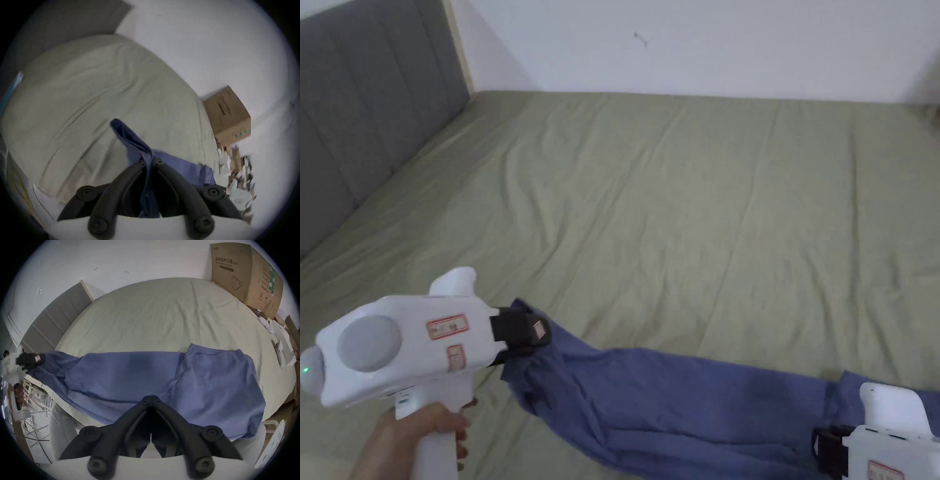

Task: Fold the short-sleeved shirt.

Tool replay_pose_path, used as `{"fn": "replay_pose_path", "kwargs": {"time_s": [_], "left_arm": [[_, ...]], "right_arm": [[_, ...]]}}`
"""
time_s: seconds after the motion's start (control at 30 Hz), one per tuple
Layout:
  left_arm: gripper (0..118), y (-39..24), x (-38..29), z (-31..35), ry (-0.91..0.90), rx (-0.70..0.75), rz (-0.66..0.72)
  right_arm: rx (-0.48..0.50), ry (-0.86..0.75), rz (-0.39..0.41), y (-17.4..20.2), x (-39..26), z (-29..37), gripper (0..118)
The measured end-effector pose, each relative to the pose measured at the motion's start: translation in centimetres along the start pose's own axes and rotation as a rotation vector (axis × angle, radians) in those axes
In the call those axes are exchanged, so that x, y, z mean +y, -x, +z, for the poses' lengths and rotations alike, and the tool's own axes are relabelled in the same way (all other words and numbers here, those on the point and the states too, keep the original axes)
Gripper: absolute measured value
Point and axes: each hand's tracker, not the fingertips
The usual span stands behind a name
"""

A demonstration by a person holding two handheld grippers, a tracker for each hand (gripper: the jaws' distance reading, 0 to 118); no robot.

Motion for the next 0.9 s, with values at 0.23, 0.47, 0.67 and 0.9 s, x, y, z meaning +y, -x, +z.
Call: {"fn": "replay_pose_path", "kwargs": {"time_s": [0.23,0.47,0.67,0.9], "left_arm": [[4,-14.5,-4.6,-5.9,0.091,-0.146,-0.412],[109,-17.3,-12.1,-14.0,0.362,-0.181,-0.478],[34,-14.7,-9.4,-11.2,0.322,-0.203,-0.327],[3,-9.1,-5.9,-10.0,0.212,0.015,-0.182]], "right_arm": [[-0.022,-0.025,-0.121,-4.3,-1.0,1.0,0],[-0.047,-0.02,-0.229,-7.8,-2.9,1.8,0],[-0.064,-0.033,-0.236,-8.2,-3.1,2.3,0],[-0.028,-0.032,-0.218,-7.2,-3.1,1.8,0]]}}
